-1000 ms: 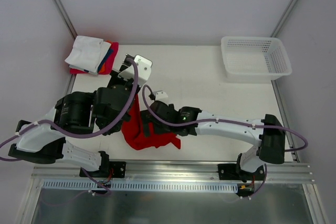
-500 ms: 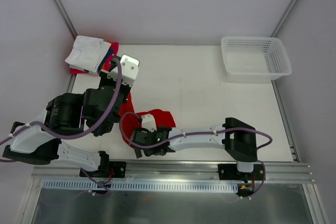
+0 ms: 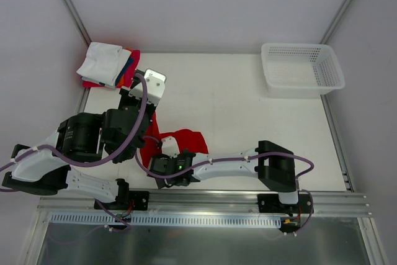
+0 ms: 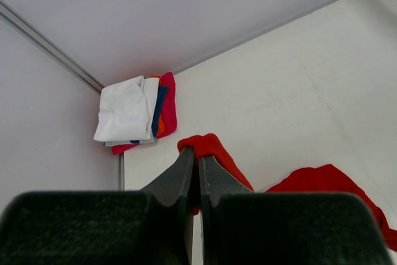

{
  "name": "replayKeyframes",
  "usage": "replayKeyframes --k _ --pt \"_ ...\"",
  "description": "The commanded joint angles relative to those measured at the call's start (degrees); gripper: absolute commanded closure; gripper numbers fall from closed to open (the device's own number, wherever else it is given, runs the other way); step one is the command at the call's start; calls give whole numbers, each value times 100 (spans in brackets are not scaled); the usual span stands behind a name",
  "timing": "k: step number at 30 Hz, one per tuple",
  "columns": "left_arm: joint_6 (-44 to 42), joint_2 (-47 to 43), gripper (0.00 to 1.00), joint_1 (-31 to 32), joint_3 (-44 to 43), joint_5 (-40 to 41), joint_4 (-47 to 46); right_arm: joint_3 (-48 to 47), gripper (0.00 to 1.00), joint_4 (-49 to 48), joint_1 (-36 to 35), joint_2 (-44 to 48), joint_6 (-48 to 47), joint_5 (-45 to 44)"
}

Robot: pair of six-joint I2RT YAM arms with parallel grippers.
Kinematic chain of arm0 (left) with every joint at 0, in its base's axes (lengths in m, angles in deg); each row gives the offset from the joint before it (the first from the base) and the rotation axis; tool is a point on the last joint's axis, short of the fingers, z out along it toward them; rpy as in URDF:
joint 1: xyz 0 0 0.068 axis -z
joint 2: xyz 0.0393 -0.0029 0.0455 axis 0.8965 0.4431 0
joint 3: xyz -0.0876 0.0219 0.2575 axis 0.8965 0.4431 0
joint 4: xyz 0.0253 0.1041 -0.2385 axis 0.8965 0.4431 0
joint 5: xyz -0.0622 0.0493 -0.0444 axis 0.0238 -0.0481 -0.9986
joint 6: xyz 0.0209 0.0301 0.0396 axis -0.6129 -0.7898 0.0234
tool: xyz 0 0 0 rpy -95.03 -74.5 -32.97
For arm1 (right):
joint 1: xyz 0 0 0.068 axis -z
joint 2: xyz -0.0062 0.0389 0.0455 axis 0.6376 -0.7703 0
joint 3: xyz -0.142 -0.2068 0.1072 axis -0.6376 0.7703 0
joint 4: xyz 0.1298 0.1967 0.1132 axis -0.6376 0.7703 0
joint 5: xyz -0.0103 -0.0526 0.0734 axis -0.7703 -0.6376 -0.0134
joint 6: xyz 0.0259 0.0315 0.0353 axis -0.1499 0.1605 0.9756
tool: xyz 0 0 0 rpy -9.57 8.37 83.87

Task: Fold and stack the t-shirts
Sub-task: Flatten out the tshirt

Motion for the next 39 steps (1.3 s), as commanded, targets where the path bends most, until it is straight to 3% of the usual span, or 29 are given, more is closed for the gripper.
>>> replayKeyframes --k 1,6,7,10,16,22,29,34,39 --pt "93 -107 100 9 49 63 -164 90 0 318 83 592 -191 -335" --pt "286 -186 100 0 172 28 -164 924 1 64 189 1189 -987 -634" --pt "295 -221 100 9 241 28 -155 1004 0 -129 189 1242 -1835 -529" --pt "356 -283 100 9 365 -7 -155 1206 1 166 259 1497 -2788 -265" --pt "585 -380 100 9 585 -104 -164 1471 0 580 786 1928 -3934 1044" --pt "752 -397 100 9 743 -139 -155 1015 1 889 848 1543 -4954 1844" --pt "848 -441 100 0 866 -139 -164 -285 0 1056 866 67 -5402 2651" --pt "857 -599 100 -9 971 -148 -164 -884 1 1337 866 -312 -5868 2671" --pt "892 -758 100 -17 1112 -157 -164 -885 0 1513 1024 -331 -6150 2715"
